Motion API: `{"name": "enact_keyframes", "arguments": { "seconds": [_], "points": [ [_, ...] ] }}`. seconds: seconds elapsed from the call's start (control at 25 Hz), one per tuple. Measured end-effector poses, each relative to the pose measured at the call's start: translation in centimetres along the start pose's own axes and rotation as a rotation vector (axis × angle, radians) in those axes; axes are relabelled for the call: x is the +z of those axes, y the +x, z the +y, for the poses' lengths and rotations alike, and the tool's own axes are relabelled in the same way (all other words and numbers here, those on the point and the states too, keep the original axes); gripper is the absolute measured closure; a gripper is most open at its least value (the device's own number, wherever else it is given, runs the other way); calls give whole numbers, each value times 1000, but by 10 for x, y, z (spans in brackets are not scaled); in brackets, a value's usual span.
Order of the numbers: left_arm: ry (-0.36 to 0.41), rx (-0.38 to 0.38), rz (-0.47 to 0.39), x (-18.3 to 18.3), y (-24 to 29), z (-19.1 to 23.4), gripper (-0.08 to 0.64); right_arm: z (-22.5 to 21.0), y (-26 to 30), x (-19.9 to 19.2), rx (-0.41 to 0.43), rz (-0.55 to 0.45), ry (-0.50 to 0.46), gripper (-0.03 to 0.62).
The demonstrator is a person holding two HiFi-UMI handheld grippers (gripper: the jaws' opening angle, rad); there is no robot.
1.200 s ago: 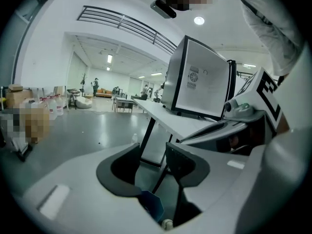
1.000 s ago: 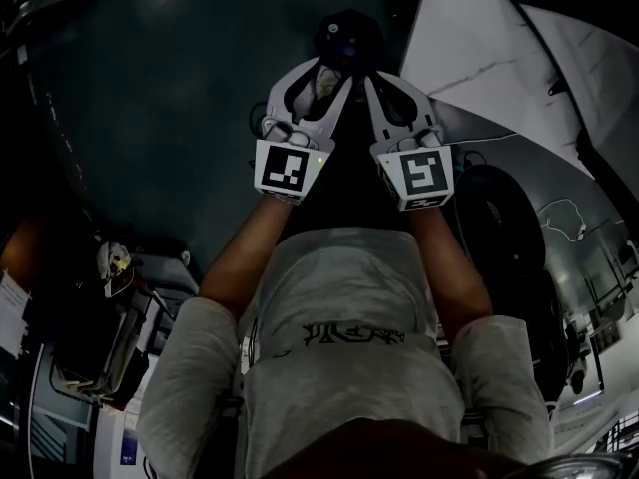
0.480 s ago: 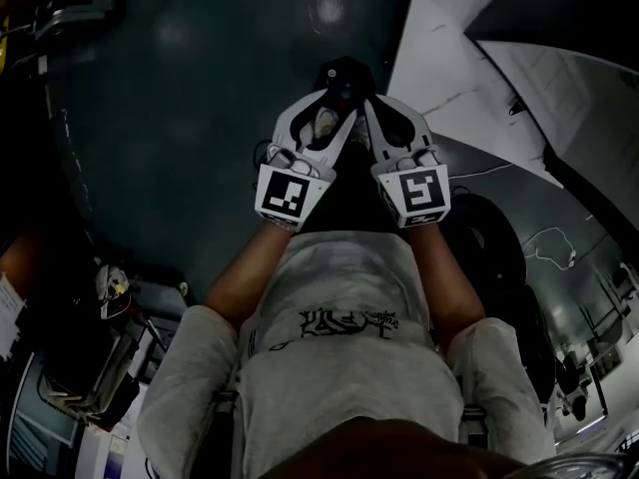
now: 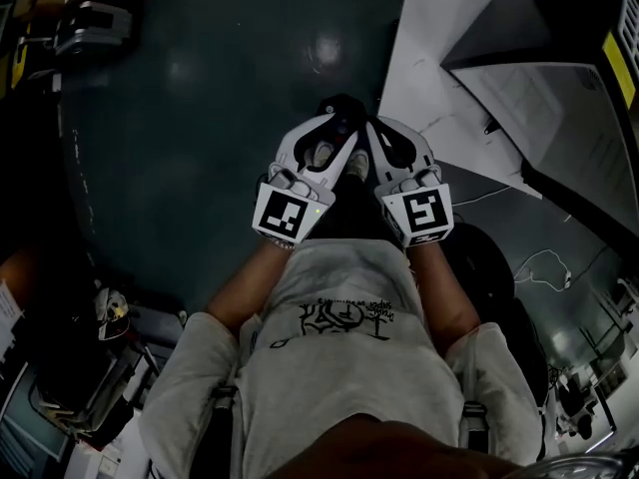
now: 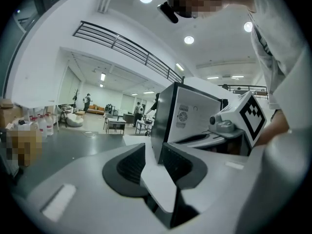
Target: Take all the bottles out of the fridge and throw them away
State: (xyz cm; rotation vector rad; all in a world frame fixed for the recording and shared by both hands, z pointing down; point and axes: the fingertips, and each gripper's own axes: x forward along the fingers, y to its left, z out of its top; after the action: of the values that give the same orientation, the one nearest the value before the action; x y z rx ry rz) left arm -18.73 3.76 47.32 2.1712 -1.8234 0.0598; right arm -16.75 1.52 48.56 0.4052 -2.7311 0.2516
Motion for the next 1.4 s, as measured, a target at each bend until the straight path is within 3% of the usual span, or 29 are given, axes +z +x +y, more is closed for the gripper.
{"name": "enact_keyframes", "arguments": {
  "seconds": [0.4,1.12,1.4],
  "points": [
    [41,-54,-82,70,-19,-26,548,9,-28,67,16,-48,-61,583],
    [61,-152,-123,160,-33,-66,551,18,-73,156,41,-104,-117,583],
    [116,-170,-148,179,-39,-71,551,29,-87,180,65,-118,-136,583]
  ]
}}
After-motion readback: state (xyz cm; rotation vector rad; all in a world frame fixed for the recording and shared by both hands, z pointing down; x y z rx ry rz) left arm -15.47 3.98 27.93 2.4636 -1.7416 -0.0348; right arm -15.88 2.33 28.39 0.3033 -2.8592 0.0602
